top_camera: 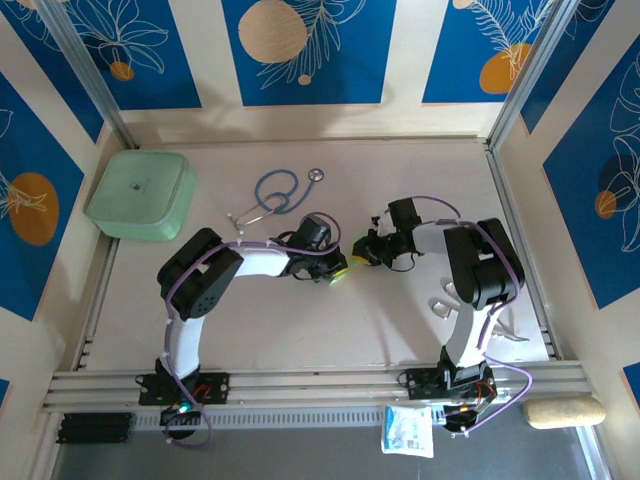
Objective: Fold a paper plane with a square sheet of paper (pick it up from the middle)
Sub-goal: Fold the wing for the fifth time at the center of the table.
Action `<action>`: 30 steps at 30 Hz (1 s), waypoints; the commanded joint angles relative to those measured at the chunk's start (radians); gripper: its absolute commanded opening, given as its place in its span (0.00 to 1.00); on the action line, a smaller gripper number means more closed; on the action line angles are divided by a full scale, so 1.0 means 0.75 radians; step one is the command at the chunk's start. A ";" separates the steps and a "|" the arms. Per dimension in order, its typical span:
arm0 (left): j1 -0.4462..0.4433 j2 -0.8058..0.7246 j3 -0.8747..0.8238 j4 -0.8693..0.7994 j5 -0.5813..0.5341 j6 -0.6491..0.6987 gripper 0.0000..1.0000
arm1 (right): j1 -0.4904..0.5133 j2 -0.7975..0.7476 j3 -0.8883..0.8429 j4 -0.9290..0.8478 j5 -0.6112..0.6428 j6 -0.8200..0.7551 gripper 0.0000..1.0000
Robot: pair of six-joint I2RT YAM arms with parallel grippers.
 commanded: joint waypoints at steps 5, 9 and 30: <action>0.023 -0.008 -0.048 -0.089 -0.036 -0.008 0.03 | 0.017 0.060 0.078 -0.117 0.043 -0.046 0.15; 0.023 -0.050 -0.041 -0.024 -0.014 0.040 0.08 | 0.026 0.083 0.108 -0.199 0.101 -0.055 0.14; 0.023 -0.042 0.008 -0.158 0.100 0.278 0.13 | 0.066 0.168 0.238 -0.421 0.243 -0.079 0.13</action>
